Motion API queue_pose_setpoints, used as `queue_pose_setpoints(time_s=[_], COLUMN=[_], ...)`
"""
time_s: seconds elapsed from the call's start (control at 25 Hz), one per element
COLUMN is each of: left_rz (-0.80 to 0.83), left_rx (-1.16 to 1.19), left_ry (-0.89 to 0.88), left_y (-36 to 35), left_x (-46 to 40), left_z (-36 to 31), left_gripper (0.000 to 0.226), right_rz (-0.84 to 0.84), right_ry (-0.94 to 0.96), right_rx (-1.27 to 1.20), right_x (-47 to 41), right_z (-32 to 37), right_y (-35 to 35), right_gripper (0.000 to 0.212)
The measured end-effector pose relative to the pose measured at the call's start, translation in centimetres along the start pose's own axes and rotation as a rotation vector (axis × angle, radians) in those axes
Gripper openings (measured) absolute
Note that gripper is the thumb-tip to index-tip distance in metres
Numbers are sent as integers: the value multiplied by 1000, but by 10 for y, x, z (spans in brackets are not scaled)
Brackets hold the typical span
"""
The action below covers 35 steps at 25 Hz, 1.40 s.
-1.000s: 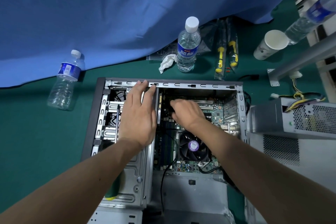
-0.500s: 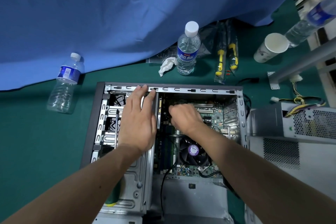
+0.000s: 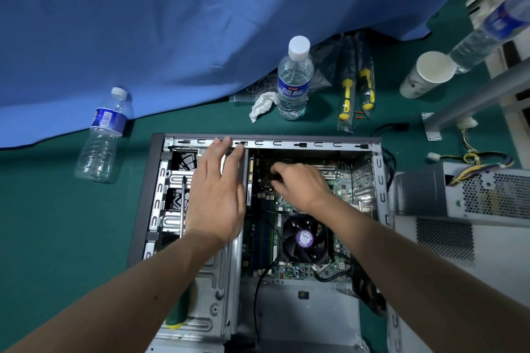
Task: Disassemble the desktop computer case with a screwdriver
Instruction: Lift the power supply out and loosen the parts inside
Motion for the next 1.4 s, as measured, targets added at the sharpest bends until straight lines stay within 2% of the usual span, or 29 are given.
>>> queue_pose_setpoints(time_s=[0.12, 0.24, 0.4, 0.52, 0.64, 0.72, 0.84, 0.96, 1.08, 1.2, 1.4], left_rz=[2, 11, 24, 46, 63, 81, 100, 88, 39, -11, -41], left_rx=[-5, -7, -5, -14, -28, -46, -40, 55, 75, 23, 11], left_ry=[12, 20, 26, 37, 42, 43, 95, 224, 272, 236, 236], left_y=[-1, -2, -3, -2, 2, 4, 5, 7, 4, 0, -1], left_x=[1, 1, 2, 2, 1, -1, -1, -6, -2, 7, 8], left_z=[1, 2, 6, 4, 1, -1, -6, -8, -8, -9, -8], left_gripper=[54, 54, 55, 56, 55, 53, 55, 54, 40, 44, 45], right_rz=[-28, -6, -46, -66, 41, 83, 72, 7, -106, -298, -605], right_ry=[-184, -420, -524, -590, -657, -658, -655, -611, -537, -529, -636], right_rx=[-165, -465, -629, -756, -953, -944, -906, -841, -759, -702, -486], right_x=[7, 25, 55, 81, 106, 120, 134, 135, 129, 121, 100], right_z=[-7, -19, -21, -20, -10, -5, -5, -11, -25, -49, -112], right_y=[11, 21, 41, 56, 68, 78, 89, 105, 129, 161, 205], right_gripper=[30, 27, 38, 66, 108, 120, 109, 65, 40, 30, 32])
Point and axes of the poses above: each hand's wrist, its own x-axis away from the middle knuckle, its own y-axis out of the back of the hand, z = x × y, the point moved 9 cm from there along -x, towards the middle knuckle, and after that the axes turned 11 degrees about -z, right-handed, at the moved point
